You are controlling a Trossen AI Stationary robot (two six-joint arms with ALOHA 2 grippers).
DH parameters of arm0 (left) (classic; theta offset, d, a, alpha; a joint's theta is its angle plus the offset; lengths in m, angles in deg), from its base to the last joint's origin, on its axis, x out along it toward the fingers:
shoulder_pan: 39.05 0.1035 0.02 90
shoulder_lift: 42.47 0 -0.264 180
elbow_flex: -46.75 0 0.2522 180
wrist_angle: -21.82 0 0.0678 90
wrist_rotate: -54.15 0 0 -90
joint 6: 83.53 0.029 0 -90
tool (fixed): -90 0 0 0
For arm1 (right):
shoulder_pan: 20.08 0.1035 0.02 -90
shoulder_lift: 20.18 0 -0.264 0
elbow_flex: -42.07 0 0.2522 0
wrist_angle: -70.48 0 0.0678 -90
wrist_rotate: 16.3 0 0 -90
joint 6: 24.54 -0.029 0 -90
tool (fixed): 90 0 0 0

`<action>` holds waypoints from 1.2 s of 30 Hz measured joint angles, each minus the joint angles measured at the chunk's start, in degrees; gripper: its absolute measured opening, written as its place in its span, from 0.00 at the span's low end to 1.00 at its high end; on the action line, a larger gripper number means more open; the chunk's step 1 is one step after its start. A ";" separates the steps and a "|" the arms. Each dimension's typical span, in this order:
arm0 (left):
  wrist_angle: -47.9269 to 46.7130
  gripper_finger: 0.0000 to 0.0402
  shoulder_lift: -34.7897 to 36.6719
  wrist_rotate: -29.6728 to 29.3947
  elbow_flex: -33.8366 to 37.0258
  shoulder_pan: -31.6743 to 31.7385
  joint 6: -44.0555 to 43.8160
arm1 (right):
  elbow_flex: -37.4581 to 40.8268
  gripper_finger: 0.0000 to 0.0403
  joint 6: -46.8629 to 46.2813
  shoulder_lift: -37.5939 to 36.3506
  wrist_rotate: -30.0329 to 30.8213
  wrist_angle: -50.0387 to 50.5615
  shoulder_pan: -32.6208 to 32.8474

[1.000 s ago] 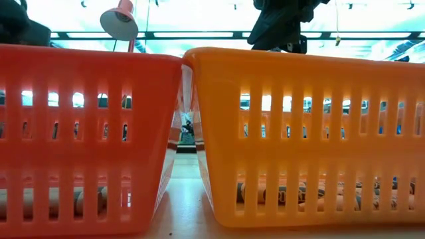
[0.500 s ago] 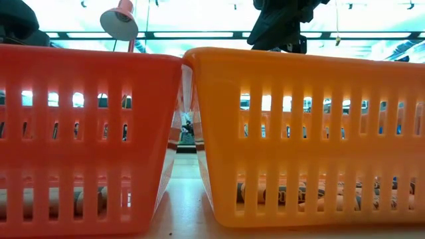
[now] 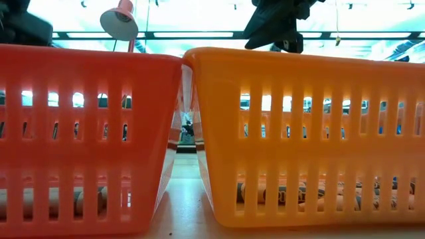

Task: Sort crayons
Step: Put the black crayon into the blue bin

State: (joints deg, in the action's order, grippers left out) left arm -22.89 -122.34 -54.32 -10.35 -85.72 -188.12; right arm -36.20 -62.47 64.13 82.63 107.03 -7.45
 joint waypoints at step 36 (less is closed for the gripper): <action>29.46 0.32 0.00 -3.09 -0.02 33.44 57.97 | 0.00 0.24 -24.46 4.71 0.35 15.35 -1.55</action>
State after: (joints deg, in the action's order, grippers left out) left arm 6.58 -122.34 -57.41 -10.37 -52.28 -130.15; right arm -36.20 -86.93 68.84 82.98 122.39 -9.01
